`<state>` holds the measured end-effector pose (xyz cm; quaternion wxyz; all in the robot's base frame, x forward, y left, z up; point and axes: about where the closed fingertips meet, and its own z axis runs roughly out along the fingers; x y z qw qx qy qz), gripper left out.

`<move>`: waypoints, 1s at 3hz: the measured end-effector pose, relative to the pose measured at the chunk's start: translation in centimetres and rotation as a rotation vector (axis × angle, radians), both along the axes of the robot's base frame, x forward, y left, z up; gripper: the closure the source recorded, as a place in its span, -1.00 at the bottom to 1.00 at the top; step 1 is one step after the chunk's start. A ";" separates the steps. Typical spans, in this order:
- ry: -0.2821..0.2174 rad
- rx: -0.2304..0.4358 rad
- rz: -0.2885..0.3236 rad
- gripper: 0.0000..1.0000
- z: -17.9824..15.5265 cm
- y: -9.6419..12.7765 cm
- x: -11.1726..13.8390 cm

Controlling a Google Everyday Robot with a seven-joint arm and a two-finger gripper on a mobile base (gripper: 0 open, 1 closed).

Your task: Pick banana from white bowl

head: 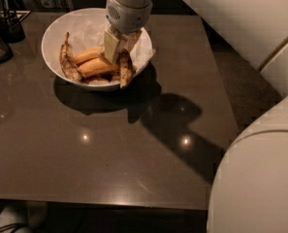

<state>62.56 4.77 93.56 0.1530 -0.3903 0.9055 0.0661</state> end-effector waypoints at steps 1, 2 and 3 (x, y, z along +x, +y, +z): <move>-0.034 -0.046 0.018 1.00 1.2 0.4 -0.4; -0.064 -0.057 0.012 1.00 2.7 -0.4 -3.7; -0.026 -0.068 0.006 1.00 1.7 -2.0 -7.9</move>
Offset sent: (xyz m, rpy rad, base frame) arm -0.0963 -0.0210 0.0328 -0.1062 -0.0652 0.0153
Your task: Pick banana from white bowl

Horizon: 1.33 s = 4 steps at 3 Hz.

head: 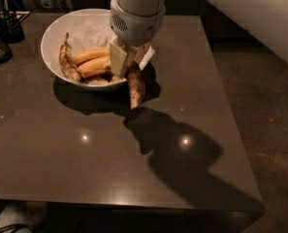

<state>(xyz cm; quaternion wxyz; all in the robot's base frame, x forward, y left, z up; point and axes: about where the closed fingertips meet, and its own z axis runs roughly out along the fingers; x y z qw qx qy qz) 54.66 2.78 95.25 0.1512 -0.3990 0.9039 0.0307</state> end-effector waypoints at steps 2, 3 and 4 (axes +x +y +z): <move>0.005 -0.007 0.003 1.00 -0.5 0.0 -0.1; 0.026 0.016 -0.021 1.00 -1.0 -1.1 -3.4; 0.061 0.060 -0.069 1.00 -2.0 -2.8 -8.1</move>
Offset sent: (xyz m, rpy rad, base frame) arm -0.0417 -0.0134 -0.0040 0.0129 0.0278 -0.0152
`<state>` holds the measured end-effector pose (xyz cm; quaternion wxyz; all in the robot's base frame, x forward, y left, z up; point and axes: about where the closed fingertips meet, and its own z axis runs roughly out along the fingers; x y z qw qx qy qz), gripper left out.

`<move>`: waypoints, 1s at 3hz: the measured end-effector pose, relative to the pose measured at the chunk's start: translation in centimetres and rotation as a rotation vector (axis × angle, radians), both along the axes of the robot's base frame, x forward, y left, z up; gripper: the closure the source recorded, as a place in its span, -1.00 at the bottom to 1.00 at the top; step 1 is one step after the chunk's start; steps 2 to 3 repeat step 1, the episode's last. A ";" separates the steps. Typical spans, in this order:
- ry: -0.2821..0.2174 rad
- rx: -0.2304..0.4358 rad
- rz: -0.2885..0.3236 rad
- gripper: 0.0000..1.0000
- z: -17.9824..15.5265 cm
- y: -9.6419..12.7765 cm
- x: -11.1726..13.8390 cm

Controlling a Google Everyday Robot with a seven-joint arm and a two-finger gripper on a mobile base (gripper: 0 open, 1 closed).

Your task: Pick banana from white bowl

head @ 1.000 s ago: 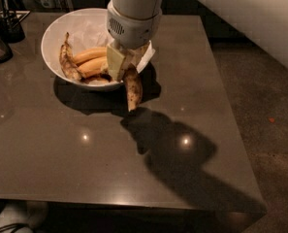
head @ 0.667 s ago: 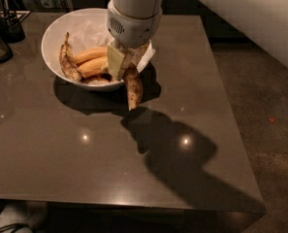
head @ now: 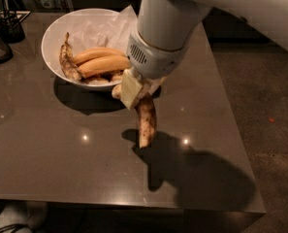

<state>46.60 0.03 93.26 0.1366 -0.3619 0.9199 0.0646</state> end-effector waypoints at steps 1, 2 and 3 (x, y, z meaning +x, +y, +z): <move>0.008 0.035 -0.035 1.00 -0.6 -0.9 -2.7; 0.008 0.035 -0.035 1.00 -0.6 -0.9 -2.7; 0.008 0.035 -0.035 1.00 -0.6 -0.9 -2.7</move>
Offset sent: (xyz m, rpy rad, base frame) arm 0.0000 0.0000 0.0000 0.0000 0.0000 0.0000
